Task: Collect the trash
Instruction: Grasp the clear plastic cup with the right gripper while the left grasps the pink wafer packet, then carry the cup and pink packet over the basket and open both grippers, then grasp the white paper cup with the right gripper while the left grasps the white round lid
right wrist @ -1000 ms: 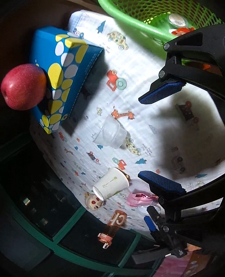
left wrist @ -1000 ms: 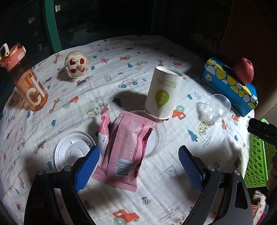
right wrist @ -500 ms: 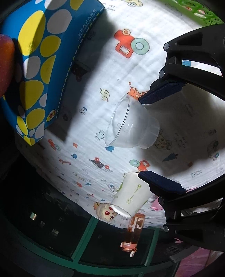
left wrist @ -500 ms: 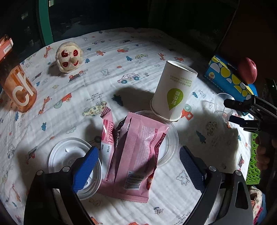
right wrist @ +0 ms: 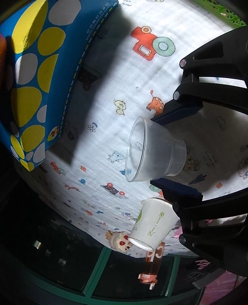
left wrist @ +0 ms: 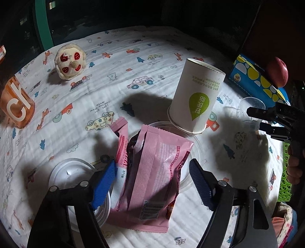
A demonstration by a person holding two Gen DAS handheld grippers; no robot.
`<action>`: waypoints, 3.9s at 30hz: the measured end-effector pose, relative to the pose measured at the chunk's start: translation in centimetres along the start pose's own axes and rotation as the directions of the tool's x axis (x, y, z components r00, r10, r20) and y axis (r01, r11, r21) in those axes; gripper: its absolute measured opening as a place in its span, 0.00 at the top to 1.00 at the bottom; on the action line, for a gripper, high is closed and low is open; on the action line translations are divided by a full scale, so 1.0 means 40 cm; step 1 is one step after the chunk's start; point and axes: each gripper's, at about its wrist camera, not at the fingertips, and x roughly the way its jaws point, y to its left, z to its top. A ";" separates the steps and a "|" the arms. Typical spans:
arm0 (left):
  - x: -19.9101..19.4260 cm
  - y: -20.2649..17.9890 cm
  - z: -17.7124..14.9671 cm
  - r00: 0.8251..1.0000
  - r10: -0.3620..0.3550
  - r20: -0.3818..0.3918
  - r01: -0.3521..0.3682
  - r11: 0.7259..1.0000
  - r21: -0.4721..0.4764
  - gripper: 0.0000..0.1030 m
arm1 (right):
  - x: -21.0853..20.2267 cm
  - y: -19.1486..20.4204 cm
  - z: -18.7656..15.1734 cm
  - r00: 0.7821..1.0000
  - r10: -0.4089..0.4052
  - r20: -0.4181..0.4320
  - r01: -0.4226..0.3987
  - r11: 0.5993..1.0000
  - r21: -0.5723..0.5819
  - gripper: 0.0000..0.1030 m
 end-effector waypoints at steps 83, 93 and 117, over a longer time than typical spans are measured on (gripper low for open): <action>-0.144 -1.001 -0.131 0.882 -0.453 -0.130 0.469 0.818 0.334 0.51 | -0.793 -0.480 -0.433 0.854 -0.315 0.414 0.342 0.939 0.009 0.26; -0.151 -0.976 -0.133 0.869 -0.482 -0.112 0.492 0.815 0.305 0.35 | -0.803 -0.463 -0.438 0.853 -0.301 0.427 0.330 0.944 0.006 0.26; -0.218 -0.353 -0.113 0.989 -0.078 0.124 0.081 0.996 -0.021 0.21 | -0.612 -0.184 -0.348 0.932 -0.138 0.336 0.234 0.935 -0.265 0.23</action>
